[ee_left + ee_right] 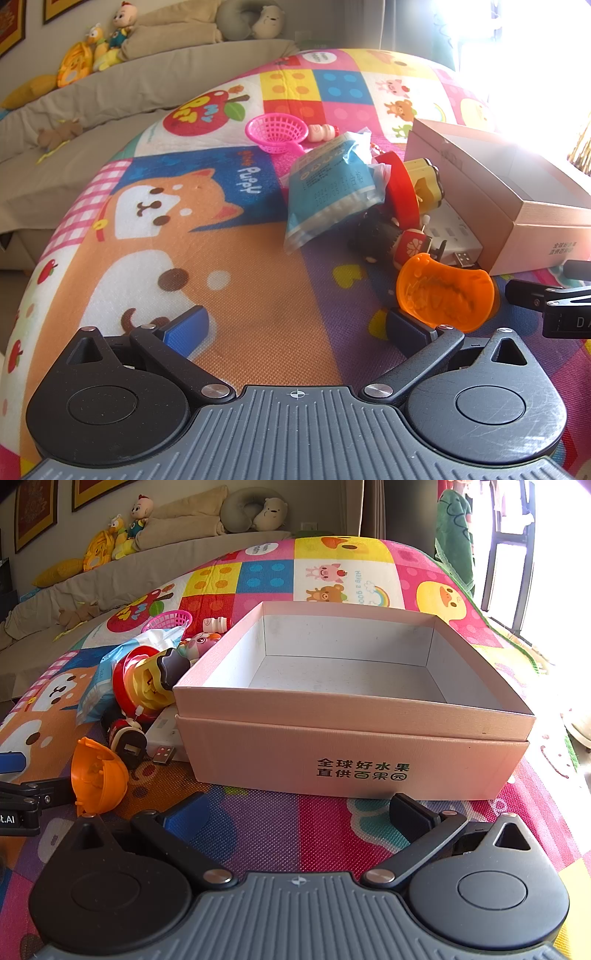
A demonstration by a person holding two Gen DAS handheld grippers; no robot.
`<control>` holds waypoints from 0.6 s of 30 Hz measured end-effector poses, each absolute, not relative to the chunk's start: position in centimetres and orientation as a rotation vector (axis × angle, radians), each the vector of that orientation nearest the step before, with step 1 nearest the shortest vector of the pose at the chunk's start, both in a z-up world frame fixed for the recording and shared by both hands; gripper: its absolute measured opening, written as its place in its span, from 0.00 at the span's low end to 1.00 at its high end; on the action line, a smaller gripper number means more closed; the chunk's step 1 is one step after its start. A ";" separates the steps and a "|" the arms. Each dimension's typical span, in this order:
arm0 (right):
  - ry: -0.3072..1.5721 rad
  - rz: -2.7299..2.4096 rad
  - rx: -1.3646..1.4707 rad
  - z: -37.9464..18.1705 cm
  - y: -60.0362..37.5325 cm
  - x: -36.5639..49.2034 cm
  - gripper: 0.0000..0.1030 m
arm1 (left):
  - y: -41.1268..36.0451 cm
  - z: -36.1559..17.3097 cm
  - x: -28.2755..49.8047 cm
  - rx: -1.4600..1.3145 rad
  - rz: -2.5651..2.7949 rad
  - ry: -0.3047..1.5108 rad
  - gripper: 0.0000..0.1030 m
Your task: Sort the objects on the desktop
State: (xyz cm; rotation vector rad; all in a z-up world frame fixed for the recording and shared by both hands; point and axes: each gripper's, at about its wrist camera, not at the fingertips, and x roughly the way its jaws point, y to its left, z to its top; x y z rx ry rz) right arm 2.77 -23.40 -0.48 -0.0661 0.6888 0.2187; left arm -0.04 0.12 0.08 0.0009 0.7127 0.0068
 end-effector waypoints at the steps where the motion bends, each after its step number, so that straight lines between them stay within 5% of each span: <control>1: 0.689 0.219 -0.066 -0.5 -23.4 2.8 1.00 | 0.1 0.1 0.0 0.001 0.007 0.713 1.00; 18: 0.734 0.245 -0.066 -0.3 -23.6 1.9 1.00 | 0.3 0.2 0.3 0.012 -0.001 0.735 1.00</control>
